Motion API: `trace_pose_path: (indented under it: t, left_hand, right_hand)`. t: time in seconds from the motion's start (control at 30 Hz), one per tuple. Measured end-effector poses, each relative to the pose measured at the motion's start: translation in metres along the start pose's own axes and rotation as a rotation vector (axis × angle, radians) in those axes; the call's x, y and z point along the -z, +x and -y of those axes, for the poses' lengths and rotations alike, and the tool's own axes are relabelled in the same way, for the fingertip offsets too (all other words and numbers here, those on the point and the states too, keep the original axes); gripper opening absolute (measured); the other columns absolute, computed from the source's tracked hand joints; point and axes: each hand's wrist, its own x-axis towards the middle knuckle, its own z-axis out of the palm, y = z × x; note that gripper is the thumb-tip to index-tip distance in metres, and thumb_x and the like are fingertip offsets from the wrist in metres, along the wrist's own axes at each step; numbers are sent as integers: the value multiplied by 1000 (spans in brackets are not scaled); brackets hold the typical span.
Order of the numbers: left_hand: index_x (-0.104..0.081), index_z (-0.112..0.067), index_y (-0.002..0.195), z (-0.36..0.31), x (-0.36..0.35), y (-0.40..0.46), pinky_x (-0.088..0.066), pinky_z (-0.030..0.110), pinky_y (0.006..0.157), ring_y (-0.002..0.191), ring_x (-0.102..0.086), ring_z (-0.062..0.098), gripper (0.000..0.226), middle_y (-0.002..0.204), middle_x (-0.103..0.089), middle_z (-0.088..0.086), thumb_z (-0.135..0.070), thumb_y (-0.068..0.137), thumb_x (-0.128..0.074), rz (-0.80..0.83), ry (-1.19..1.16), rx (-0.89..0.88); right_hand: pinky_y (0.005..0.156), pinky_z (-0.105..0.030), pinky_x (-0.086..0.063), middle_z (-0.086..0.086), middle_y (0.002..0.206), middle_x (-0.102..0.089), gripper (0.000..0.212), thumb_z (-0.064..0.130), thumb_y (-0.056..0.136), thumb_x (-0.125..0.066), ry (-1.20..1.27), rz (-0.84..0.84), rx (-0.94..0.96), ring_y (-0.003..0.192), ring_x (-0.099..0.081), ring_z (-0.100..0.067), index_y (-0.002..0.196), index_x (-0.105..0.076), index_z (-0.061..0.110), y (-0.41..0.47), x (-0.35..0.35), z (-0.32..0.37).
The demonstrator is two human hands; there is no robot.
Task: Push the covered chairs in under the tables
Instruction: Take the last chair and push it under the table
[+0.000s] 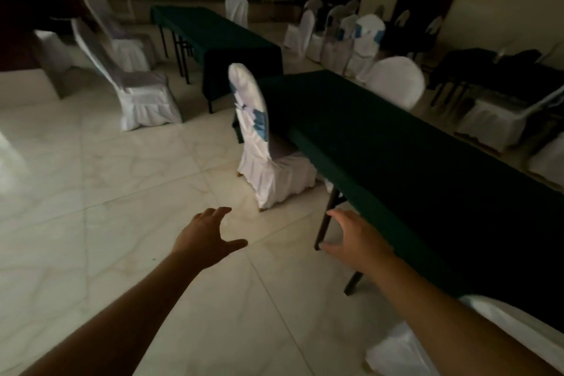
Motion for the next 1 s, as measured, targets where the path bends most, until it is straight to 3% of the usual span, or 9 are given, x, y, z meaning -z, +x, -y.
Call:
trace_pose_path:
  t: [0.2,0.33,0.53,0.8,1.0]
  left_hand:
    - [-36,-36,138,89,60,48,-45,39,91,123,-46,21,91,139,-48,-2,-79,62,-62,-44,21,67]
    - [-38,-36,137,139,82,89,-45,39,92,123,-45,19,87,138,-48,-4,-76,64,-64,-58,8,115]
    - [-36,-35,139,195,90,183,-44,38,94,123,-45,18,84,139,-47,-3,-68,69,-67,-18,19,136]
    - [-35,-34,140,253,109,395,-44,37,94,122,-46,19,84,138,-47,-2,-66,69,-69,6,48,175]
    - [-35,-35,139,259,146,551,-43,36,91,119,-49,20,83,137,-49,-1,-67,69,-68,7,50,136]
  right_hand:
    - [90,-33,-42,0,140,-45,80,60,73,-67,69,-10,113,123,-44,-20,140,-36,31,97,-22,90]
    - [78,-28,-39,1,133,-49,75,63,72,-66,105,-20,177,115,-49,-20,135,-35,36,168,-47,137]
    - [79,-34,-47,4,131,-50,72,65,72,-64,142,25,243,111,-50,-18,132,-35,38,289,-90,176]
    - [78,-23,-39,3,128,-53,68,60,79,-63,179,-15,248,110,-52,-16,135,-39,31,507,-135,203]
    - [73,-23,-43,5,117,-59,60,57,79,-66,159,-86,194,102,-56,-15,128,-45,29,635,-129,201]
